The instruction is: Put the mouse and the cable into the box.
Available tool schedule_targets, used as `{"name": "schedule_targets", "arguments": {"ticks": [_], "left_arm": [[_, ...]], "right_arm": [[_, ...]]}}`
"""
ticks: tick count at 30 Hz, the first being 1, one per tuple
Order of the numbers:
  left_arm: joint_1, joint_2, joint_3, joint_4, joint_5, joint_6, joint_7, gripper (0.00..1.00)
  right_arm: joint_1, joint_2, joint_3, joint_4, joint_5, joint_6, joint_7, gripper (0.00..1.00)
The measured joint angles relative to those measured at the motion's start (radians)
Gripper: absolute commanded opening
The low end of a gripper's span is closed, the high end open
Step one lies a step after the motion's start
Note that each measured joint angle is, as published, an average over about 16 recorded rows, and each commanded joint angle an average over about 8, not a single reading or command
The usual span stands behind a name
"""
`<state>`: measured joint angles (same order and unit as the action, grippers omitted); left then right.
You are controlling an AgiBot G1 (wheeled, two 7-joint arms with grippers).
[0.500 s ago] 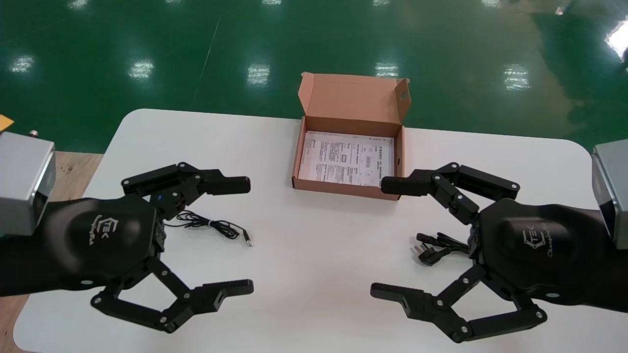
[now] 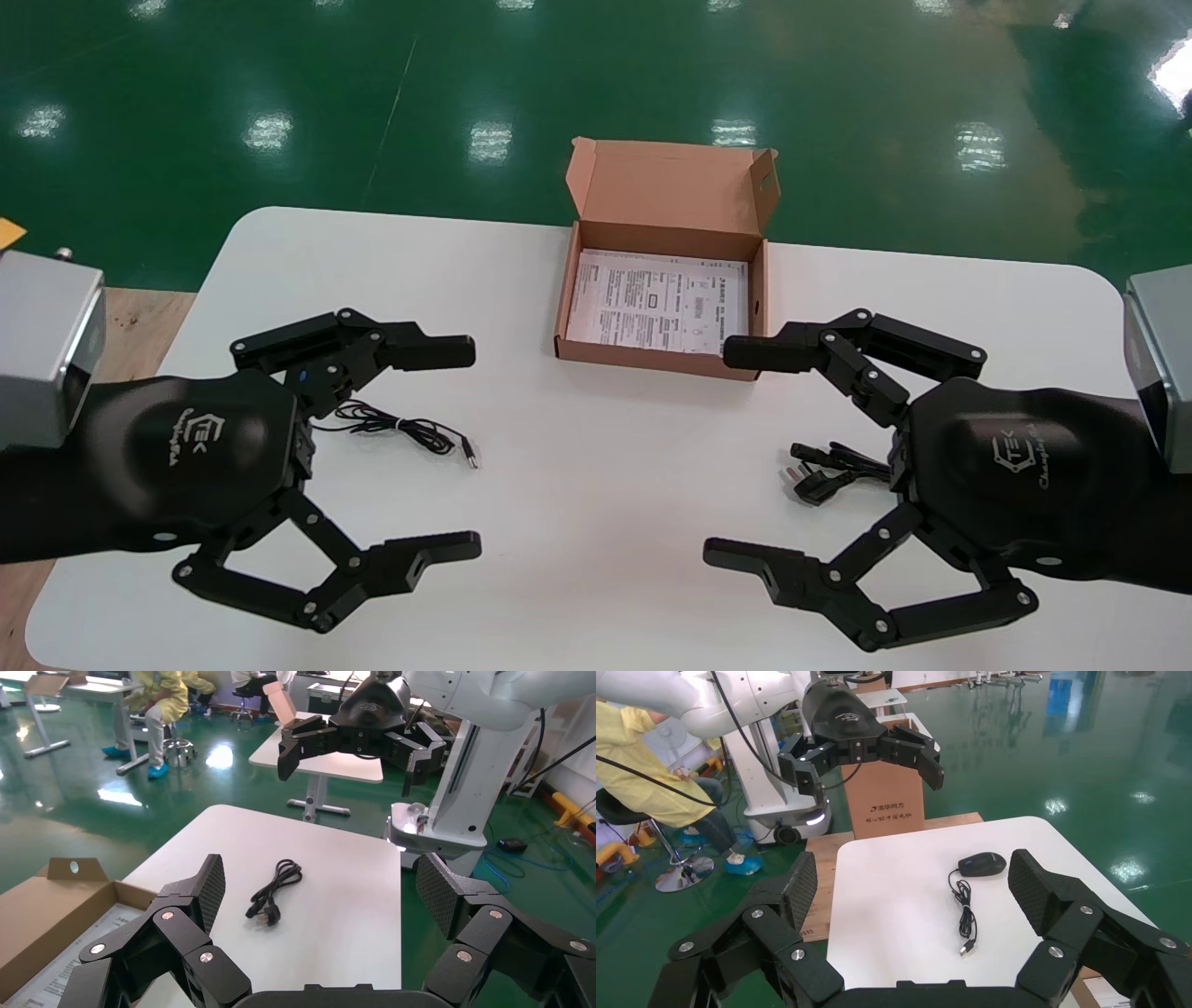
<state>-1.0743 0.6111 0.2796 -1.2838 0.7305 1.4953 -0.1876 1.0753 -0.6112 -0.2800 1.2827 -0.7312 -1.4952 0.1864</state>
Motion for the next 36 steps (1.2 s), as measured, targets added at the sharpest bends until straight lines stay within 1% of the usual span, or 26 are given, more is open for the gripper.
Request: {"name": "schedule_targets", "arguments": {"ticks": [36], "left_arm": [[0.000, 0.000, 0.000, 0.000, 0.000, 0.000, 0.000, 1.00]], "right_arm": [[0.000, 0.000, 0.000, 0.000, 0.000, 0.000, 0.000, 1.00]]}}
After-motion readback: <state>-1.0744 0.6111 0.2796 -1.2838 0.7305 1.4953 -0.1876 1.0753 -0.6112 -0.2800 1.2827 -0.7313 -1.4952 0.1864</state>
